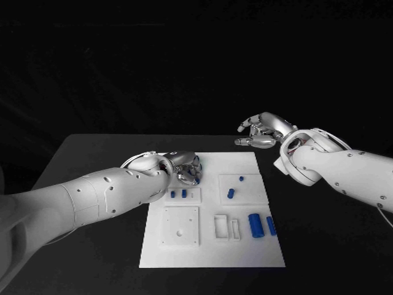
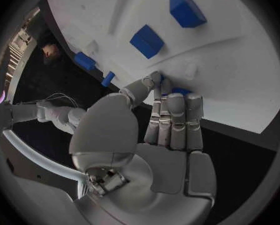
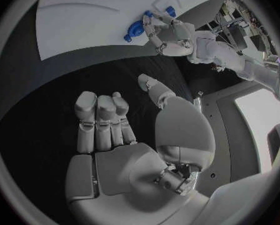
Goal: Assemble the parts on the task board
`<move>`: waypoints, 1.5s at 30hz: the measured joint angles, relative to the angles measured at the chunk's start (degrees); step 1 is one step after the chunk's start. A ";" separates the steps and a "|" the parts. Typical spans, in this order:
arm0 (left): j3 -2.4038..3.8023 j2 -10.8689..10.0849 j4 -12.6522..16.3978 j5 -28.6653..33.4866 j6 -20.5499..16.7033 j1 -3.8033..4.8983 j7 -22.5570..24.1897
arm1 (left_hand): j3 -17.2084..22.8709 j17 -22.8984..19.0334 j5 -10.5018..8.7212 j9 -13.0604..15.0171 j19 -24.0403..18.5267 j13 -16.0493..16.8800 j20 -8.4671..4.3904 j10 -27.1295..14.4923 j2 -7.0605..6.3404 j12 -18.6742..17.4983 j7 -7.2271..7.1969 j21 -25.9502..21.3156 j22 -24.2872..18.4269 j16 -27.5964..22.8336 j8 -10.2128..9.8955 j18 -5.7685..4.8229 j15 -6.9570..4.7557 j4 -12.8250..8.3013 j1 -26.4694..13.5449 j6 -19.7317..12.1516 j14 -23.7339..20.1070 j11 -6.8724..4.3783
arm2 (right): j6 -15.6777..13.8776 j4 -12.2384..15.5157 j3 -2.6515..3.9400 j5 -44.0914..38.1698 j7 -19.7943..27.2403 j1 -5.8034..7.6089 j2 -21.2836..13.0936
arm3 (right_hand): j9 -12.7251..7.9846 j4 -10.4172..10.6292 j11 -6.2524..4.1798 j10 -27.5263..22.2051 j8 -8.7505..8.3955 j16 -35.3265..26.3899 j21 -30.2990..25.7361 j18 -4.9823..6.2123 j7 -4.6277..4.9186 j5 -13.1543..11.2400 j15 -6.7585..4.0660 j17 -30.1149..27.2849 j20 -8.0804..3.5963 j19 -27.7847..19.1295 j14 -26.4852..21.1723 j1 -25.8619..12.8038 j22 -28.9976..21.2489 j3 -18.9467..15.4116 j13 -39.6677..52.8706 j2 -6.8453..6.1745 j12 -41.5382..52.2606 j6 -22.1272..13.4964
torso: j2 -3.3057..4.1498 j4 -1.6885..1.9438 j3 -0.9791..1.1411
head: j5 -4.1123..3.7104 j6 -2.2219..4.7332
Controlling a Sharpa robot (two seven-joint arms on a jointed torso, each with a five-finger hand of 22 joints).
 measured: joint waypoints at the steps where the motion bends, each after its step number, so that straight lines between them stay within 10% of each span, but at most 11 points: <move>1: 0.01 0.00 0.00 0.00 0.01 -0.01 0.01 | 0.00 0.00 0.00 0.00 0.02 0.00 -0.02 0.04 0.04 0.00 0.00 0.00 0.00 0.00 0.11 0.00 -0.01 0.00 -0.04 0.01 0.01 -0.03 | 0.01 0.01 0.00 0.00 0.00 0.00 0.00 | 0.00 0.00 0.00 0.00 0.00 0.00 0.00 0.00 0.00 0.00 0.00 0.00 0.00 0.00 0.00 0.00 0.00 0.00 0.00 0.00 0.00 0.00 | 0.00 0.00 0.00 | 0.00 -0.01; 45: -0.12 -1.64 3.58 -6.55 -4.58 -1.21 -0.62 | 0.49 -0.25 1.34 0.08 1.76 0.07 -0.34 3.09 1.07 0.06 -1.05 0.26 -0.22 0.70 0.63 0.45 -0.94 -0.80 -0.19 1.86 1.74 -0.67 | 0.02 0.31 0.00 0.01 0.08 0.00 -0.38 | 0.00 0.00 0.00 0.00 0.00 0.00 -0.21 0.00 0.00 0.00 0.00 0.03 0.01 -0.01 0.00 0.00 -0.02 0.00 -0.10 0.00 0.00 0.00 | -0.04 -0.07 -0.01 | 0.36 0.36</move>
